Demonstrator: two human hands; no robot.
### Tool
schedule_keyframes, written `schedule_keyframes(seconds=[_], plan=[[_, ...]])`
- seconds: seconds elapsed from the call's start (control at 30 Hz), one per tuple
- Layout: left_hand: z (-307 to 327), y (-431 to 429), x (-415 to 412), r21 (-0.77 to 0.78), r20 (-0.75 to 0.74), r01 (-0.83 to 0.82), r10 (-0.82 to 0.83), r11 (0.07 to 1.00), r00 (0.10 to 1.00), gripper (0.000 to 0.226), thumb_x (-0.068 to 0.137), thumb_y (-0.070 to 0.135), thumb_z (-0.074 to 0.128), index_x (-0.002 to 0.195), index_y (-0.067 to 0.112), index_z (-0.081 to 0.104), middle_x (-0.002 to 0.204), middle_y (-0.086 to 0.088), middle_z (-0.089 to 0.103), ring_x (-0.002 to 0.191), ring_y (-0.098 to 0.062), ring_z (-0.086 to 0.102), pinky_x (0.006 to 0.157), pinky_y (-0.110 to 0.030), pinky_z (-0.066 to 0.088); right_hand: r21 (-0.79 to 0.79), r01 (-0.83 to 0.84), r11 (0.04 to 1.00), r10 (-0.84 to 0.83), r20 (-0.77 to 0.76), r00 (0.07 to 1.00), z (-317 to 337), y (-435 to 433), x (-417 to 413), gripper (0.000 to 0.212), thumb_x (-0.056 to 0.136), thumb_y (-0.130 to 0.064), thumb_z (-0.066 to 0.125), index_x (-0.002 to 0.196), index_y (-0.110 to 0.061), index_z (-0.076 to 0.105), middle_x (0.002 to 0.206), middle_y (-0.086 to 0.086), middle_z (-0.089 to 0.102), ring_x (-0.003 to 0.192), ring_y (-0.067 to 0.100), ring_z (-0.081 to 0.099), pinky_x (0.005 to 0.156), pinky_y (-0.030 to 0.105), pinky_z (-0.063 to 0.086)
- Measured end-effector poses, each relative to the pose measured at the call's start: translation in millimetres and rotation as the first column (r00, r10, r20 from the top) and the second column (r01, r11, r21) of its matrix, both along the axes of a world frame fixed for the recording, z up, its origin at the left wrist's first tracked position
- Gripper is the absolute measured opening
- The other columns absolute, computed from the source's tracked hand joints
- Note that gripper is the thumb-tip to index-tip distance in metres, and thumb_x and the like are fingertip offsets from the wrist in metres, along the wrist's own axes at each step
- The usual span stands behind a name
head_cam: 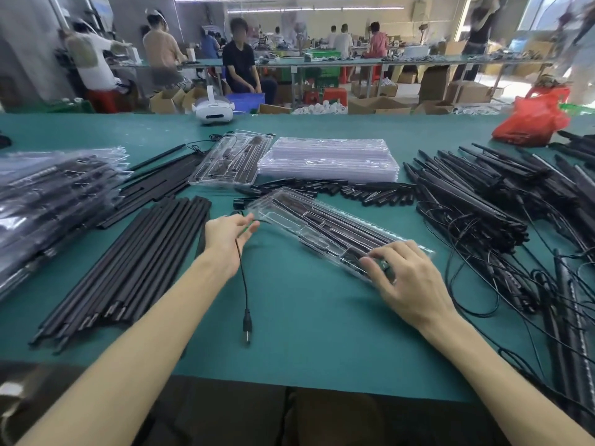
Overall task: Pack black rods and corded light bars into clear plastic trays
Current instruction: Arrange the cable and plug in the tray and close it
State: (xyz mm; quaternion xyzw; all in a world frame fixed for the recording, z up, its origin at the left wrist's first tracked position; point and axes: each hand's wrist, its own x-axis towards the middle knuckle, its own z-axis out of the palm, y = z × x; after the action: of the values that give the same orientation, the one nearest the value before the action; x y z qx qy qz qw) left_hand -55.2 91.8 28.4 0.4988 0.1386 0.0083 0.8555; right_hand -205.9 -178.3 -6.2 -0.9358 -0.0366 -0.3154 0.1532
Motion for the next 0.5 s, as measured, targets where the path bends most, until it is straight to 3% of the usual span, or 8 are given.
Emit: schedule_keyframes(seconds=[0.07, 0.13, 0.2, 0.27, 0.37, 0.5], plan=[[-8, 1, 0, 0.051, -0.002, 0.006, -0.006, 0.999, 1.000, 0.032, 0.088, -0.021, 0.049, 0.120, -0.013, 0.047, 0.119, -0.030, 0.054, 0.115, -0.033, 0.067, 0.084, -0.038, 0.061, 0.024, 0.008, 1.000, -0.009, 0.045, 0.999, 0, 0, 1, 0.042, 0.100, -0.046, 0.051, 0.099, -0.010, 0.073, 0.100, 0.001, 0.069, 0.100, 0.022, 0.057, 0.090, 0.034, 0.045], [-16, -2, -6, 0.108, 0.011, -0.001, 0.000, 0.994, 1.000, 0.055, 0.091, -0.017, 0.051, 0.142, -0.022, 0.029, 0.114, -0.020, 0.051, 0.105, -0.024, 0.071, 0.096, -0.041, 0.057, 0.059, 0.111, 0.992, -0.114, 0.051, 0.992, -1, -2, 4, 0.039, 0.101, -0.037, 0.054, 0.115, -0.004, 0.070, 0.119, 0.008, 0.067, 0.115, 0.026, 0.054, 0.101, 0.039, 0.044], [-23, -7, -12, 0.147, 0.080, -0.026, 0.014, 0.989, 0.997, 0.064, 0.094, -0.010, 0.056, 0.150, -0.013, 0.025, 0.126, -0.018, 0.051, 0.087, -0.012, 0.074, 0.102, -0.042, 0.053, 0.145, 0.232, 0.962, -0.225, -0.065, 0.972, 0, -5, 7, 0.049, 0.101, -0.035, 0.054, 0.135, 0.000, 0.058, 0.141, 0.015, 0.055, 0.133, 0.029, 0.043, 0.113, 0.045, 0.037], [-26, -9, -14, 0.139, 0.146, -0.044, 0.023, 0.989, 0.989, 0.063, 0.096, -0.006, 0.054, 0.152, -0.007, 0.026, 0.141, -0.019, 0.047, 0.089, -0.011, 0.074, 0.100, -0.042, 0.054, 0.223, 0.305, 0.926, -0.258, -0.216, 0.941, 2, -9, 10, 0.062, 0.102, -0.042, 0.049, 0.147, 0.000, 0.044, 0.153, 0.015, 0.043, 0.144, 0.029, 0.030, 0.120, 0.046, 0.027], [-27, -6, -12, 0.088, 0.160, -0.030, 0.015, 0.996, 0.987, 0.058, 0.099, -0.008, 0.045, 0.153, -0.006, 0.024, 0.143, -0.019, 0.047, 0.109, -0.023, 0.070, 0.095, -0.039, 0.057, 0.230, 0.346, 0.910, -0.255, -0.350, 0.902, 0, -15, 13, 0.071, 0.101, -0.049, 0.047, 0.151, -0.001, 0.036, 0.154, 0.015, 0.040, 0.146, 0.029, 0.026, 0.121, 0.042, 0.024], [-25, -3, -16, 0.072, 0.162, -0.014, 0.003, 0.997, 0.987, 0.055, 0.099, -0.009, 0.041, 0.151, -0.007, 0.025, 0.137, -0.019, 0.051, 0.111, -0.023, 0.070, 0.095, -0.037, 0.057, 0.267, 0.399, 0.877, -0.278, -0.396, 0.875, 4, -19, 15, 0.067, 0.096, -0.050, 0.056, 0.144, -0.005, 0.046, 0.136, 0.015, 0.053, 0.133, 0.032, 0.035, 0.111, 0.045, 0.033]])
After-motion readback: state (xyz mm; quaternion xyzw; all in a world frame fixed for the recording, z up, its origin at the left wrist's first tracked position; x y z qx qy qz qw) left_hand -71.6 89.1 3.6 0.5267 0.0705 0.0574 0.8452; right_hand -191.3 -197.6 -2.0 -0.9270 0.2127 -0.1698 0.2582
